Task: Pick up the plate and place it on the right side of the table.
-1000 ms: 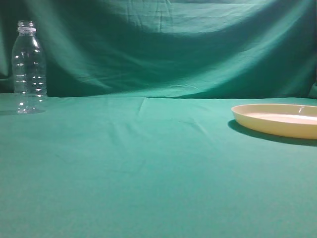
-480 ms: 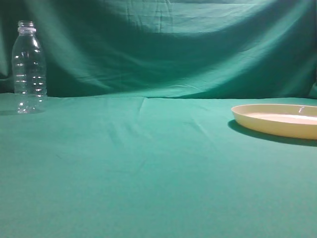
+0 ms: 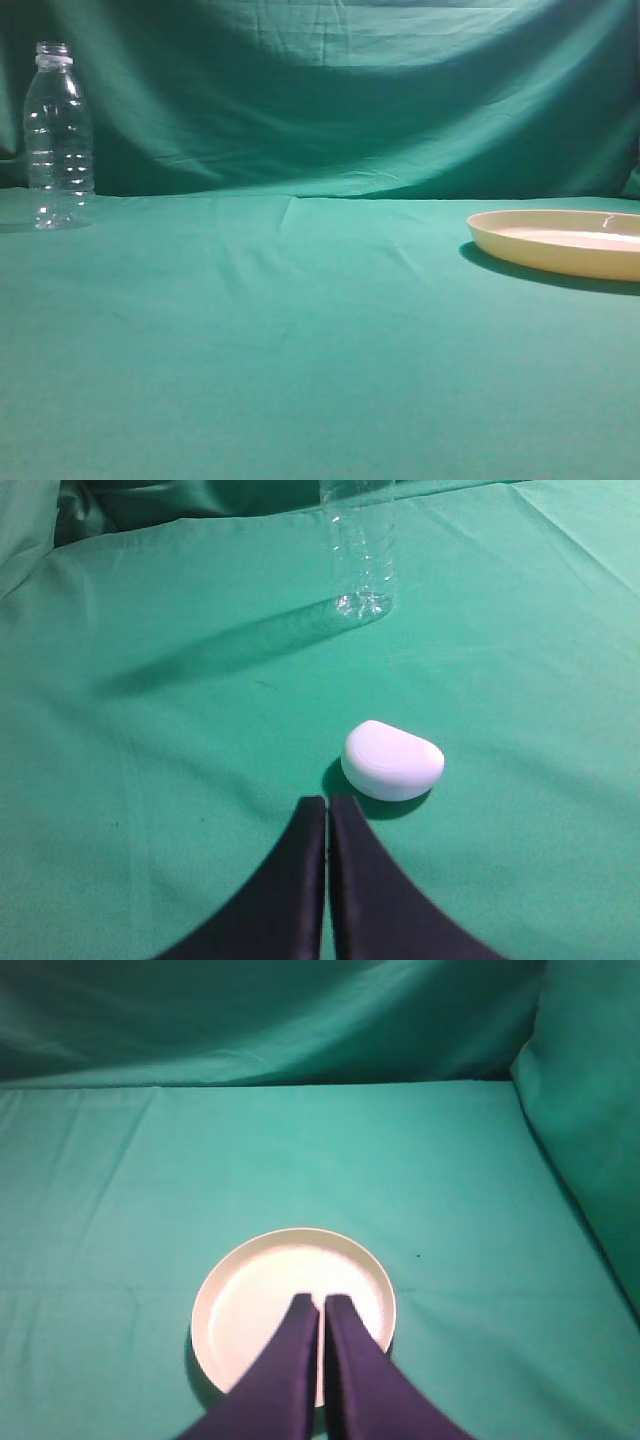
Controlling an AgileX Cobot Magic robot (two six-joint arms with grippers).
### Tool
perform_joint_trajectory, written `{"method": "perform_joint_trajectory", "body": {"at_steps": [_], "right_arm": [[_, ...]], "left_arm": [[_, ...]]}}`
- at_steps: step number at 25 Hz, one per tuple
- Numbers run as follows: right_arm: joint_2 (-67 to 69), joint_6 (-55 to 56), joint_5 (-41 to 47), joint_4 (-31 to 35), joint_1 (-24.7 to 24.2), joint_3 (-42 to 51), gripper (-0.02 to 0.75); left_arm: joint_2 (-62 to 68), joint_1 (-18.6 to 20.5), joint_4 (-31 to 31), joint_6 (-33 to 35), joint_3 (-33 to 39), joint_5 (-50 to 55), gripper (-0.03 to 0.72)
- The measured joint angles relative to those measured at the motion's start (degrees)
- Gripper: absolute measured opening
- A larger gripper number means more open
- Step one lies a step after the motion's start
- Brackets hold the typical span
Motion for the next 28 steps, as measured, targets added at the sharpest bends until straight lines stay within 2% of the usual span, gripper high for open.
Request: {"method": "perform_joint_trajectory", "body": {"at_steps": [5,10,20,28], "right_arm": [[-7.1,-0.1,1.9,-1.2,0.0,0.5,0.000],[-14.6,-0.2,0.7,-3.1,0.0,6.9,0.000],[-30.0,-0.2,-13.5,-6.1,0.0,31.2,0.000],[-32.4,-0.1,-21.9,-6.6,0.0,43.1,0.000]], "left_arm": [[0.0,0.0,0.0,0.0,0.0,0.0,0.000],[0.0,0.0,0.0,0.0,0.0,0.0,0.000],[0.0,0.0,0.0,0.0,0.0,0.0,0.000],[0.0,0.0,0.0,0.0,0.0,0.0,0.000]]}}
